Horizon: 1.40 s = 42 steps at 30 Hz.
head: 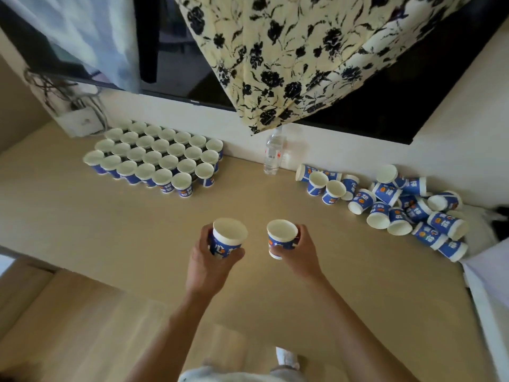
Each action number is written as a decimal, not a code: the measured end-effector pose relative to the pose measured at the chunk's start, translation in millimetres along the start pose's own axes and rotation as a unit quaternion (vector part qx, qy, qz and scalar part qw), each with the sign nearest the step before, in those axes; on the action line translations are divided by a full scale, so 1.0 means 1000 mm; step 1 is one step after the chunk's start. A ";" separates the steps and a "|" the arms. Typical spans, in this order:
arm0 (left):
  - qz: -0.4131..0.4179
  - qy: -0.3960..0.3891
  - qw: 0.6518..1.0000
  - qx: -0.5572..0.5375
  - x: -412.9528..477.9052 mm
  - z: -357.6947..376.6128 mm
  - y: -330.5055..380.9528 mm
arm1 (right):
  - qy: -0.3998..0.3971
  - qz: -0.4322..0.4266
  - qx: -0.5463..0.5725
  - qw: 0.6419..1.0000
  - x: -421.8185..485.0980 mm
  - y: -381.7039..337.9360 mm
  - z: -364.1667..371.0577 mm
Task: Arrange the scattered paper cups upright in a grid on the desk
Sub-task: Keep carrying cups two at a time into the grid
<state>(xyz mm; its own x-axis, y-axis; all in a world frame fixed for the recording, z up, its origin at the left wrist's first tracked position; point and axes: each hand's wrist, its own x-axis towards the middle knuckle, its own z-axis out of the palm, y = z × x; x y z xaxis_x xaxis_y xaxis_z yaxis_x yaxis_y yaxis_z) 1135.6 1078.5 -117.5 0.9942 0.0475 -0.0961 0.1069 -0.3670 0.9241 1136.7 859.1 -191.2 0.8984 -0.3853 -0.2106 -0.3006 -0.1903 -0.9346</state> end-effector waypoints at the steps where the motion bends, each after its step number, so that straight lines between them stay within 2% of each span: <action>1: 0.000 0.003 1.000 -0.004 0.000 -0.012 -0.006 | 0.001 -0.001 0.006 1.000 -0.007 -0.003 0.011; 10: -0.021 0.012 1.000 -0.011 0.010 -0.111 -0.051 | -0.009 0.020 0.050 0.999 -0.045 -0.021 0.107; 17: -0.029 0.019 0.999 -0.011 0.042 -0.157 -0.073 | -0.030 0.030 0.050 0.998 -0.033 -0.040 0.170; 26: -0.039 -0.012 0.998 0.046 0.133 -0.176 -0.092 | -0.007 0.043 0.041 0.998 0.063 -0.042 0.234; 32: -0.036 -0.023 0.995 0.091 0.196 -0.199 -0.099 | 0.038 0.056 0.024 0.997 0.133 -0.036 0.269; 42: -0.035 -0.079 0.994 0.068 0.256 -0.189 -0.113 | 0.048 0.039 -0.026 0.998 0.180 -0.014 0.298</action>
<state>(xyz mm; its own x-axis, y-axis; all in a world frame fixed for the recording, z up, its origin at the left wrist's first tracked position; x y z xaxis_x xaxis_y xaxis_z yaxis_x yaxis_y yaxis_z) 1376.7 1307.6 -176.9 0.9722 -0.0658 -0.2245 0.1644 -0.4909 0.8556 1398.2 1061.6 -302.0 0.8376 -0.4849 -0.2516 -0.3874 -0.2025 -0.8994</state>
